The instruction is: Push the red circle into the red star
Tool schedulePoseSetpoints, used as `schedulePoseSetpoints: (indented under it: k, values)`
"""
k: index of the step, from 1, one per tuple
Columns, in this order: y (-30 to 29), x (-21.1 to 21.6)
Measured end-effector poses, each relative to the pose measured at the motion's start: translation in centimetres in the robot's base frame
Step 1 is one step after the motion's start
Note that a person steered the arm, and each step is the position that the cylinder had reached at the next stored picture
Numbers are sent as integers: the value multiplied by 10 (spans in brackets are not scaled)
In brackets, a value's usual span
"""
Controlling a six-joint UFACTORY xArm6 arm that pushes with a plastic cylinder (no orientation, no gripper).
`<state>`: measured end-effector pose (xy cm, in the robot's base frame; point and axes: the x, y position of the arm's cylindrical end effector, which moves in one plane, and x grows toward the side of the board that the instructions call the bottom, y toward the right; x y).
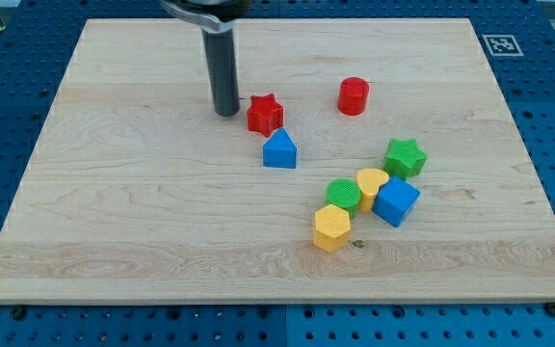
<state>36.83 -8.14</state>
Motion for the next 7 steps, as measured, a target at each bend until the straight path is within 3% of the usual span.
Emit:
schedulePoseSetpoints:
  k: [1, 2, 4, 5, 7]
  values:
    - [12, -57]
    - [84, -75]
    - [233, -65]
    - [229, -37]
    - [137, -11]
